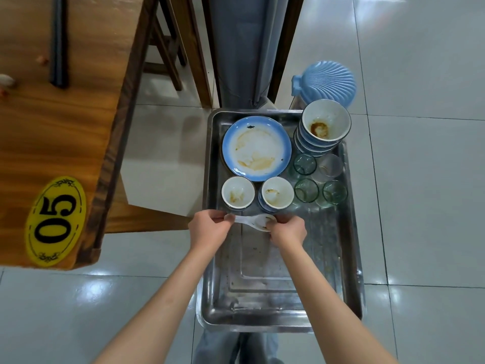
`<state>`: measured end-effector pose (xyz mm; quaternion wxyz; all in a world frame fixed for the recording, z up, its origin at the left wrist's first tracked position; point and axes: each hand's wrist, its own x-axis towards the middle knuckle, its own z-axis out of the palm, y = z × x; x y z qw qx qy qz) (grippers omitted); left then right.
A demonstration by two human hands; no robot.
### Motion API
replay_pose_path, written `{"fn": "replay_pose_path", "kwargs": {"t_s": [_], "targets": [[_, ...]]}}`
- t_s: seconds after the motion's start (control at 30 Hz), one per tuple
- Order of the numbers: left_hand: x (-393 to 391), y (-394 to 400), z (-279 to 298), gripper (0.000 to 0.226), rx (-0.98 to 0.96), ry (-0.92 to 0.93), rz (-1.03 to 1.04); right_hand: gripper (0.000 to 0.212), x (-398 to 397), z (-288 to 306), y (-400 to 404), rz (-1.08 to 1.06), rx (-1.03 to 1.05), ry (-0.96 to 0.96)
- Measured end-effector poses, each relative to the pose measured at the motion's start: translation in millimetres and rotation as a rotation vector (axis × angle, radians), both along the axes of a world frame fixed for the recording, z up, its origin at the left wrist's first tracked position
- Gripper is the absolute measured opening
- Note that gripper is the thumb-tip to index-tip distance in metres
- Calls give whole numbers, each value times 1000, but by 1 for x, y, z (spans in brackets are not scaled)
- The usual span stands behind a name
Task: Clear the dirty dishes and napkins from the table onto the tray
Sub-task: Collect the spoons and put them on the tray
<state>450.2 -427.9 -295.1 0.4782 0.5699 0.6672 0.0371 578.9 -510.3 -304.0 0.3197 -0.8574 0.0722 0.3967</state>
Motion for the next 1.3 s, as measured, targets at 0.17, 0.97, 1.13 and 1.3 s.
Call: {"fn": "replay_pose_path", "kwargs": {"t_s": [0.17, 0.97, 1.13, 1.3], "targets": [[-4, 2, 0, 17, 23, 2, 27, 16, -1, -2, 2, 6, -26, 2], [-21, 2, 44, 27, 18, 32, 45, 37, 8, 43, -18, 12, 8, -17], [-22, 2, 92, 24, 9, 19, 44, 37, 13, 99, -16, 49, 42, -31], [-23, -7, 153, 22, 7, -49, 36, 41, 10, 166, -20, 139, 118, -22]]}}
